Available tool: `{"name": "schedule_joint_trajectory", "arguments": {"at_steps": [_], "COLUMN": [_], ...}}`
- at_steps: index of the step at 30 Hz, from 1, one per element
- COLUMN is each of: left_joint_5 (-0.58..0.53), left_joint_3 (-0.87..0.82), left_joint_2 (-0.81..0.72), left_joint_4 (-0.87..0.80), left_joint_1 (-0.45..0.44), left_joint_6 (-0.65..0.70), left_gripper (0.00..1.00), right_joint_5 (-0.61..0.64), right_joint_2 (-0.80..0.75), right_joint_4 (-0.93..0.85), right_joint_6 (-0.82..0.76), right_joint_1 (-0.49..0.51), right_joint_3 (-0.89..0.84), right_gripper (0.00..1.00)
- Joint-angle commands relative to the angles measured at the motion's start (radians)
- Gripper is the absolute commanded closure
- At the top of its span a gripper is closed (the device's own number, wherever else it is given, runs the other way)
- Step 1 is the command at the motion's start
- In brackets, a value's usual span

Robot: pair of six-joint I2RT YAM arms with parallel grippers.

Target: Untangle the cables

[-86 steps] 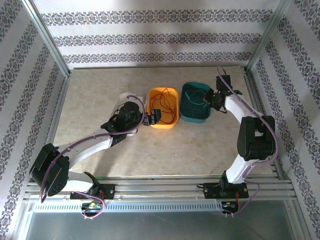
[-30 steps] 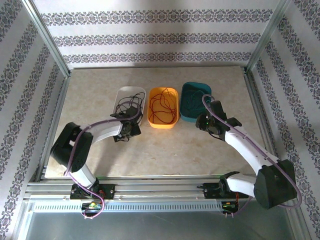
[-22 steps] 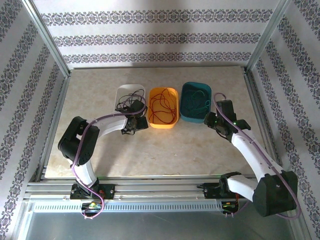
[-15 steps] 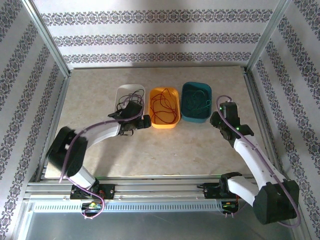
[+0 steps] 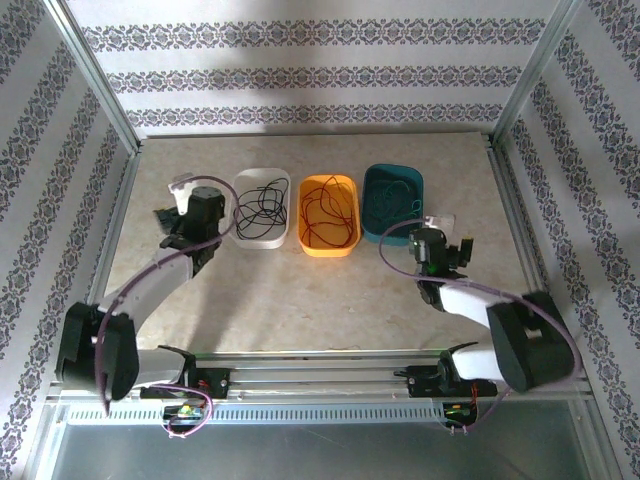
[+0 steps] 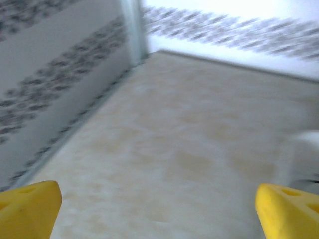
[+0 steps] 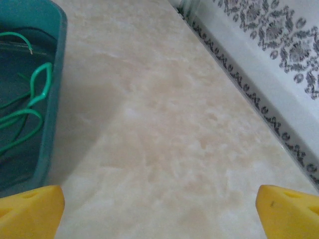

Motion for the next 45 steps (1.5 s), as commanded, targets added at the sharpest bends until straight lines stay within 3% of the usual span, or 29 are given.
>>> {"name": "schedule_joint_trajectory", "arguments": {"at_steps": [1,3,5,7,12,16,17,21,23,24,25,26,28,30,35,37,39,41,43,45], "left_joint_5": [-0.095,-0.096,-0.041,0.013,0.089,0.156,0.17,0.197,0.25,0.267,0.275,0.291,0.344,0.38,0.5,0.506,0.516,0.512,0.514,0.512], "left_joint_3": [0.03,0.018,-0.027,-0.112,-0.224,-0.22,-0.225,-0.248,-0.317,-0.275,-0.275,-0.307,-0.347,-0.404,-0.412,-0.447,-0.416,-0.44,-0.426,-0.44], "left_joint_2": [0.118,0.172,0.198,0.203,0.173,0.194,0.198,0.206,0.253,0.23,0.243,0.252,0.214,0.218,0.227,0.302,0.247,0.286,0.259,0.285], "left_joint_4": [-0.116,-0.082,0.003,0.152,0.41,0.466,0.493,0.578,0.796,0.651,0.663,0.77,0.772,0.91,0.892,1.075,0.896,1.036,0.935,1.022], "left_joint_1": [0.071,0.073,0.072,0.071,0.073,0.076,0.076,0.082,0.102,0.099,0.101,0.1,0.101,0.101,0.136,0.144,0.146,0.146,0.147,0.147], "left_joint_6": [0.008,0.017,0.026,0.029,0.144,0.205,0.222,0.272,0.309,0.268,0.283,0.314,0.301,0.327,0.306,0.328,0.299,0.321,0.302,0.317], "left_gripper": [0.01,0.01,0.01,0.01,0.01,0.01,0.01,0.01,0.01,0.01,0.01,0.01,0.01,0.01,0.01,0.01,0.01,0.01,0.01,0.01], "right_joint_5": [0.05,0.012,-0.013,-0.128,-0.316,-0.569,-0.567,-0.533,-0.534,-0.534,-0.534,-0.533,-0.534,-0.533,-0.532,-0.533,-0.532,-0.529,-0.515,-0.513], "right_joint_2": [0.12,0.195,0.153,0.123,0.106,0.142,0.18,0.16,0.162,0.158,0.157,0.159,0.157,0.157,0.157,0.157,0.157,0.158,0.16,0.161], "right_joint_4": [0.296,0.43,0.329,0.402,0.363,0.383,0.503,0.454,0.454,0.445,0.443,0.446,0.445,0.446,0.446,0.446,0.446,0.446,0.445,0.445], "right_joint_6": [-0.178,-0.191,-0.153,-0.134,-0.082,-0.055,-0.048,-0.043,-0.043,-0.045,-0.045,-0.045,-0.045,-0.045,-0.045,-0.045,-0.045,-0.046,-0.049,-0.048], "right_joint_1": [0.011,-0.025,-0.034,-0.07,-0.149,-0.237,-0.245,-0.241,-0.241,-0.241,-0.241,-0.241,-0.241,-0.241,-0.241,-0.24,-0.24,-0.238,-0.231,-0.23], "right_joint_3": [0.075,0.069,0.078,0.016,0.007,0.0,-0.031,-0.024,-0.025,-0.024,-0.023,-0.023,-0.023,-0.023,-0.023,-0.023,-0.023,-0.023,-0.021,-0.02], "right_gripper": [0.02,0.02,0.02,0.02,0.02,0.02,0.02,0.02,0.02,0.02,0.02,0.02,0.02,0.02,0.02,0.02,0.02,0.02,0.02,0.02]}}
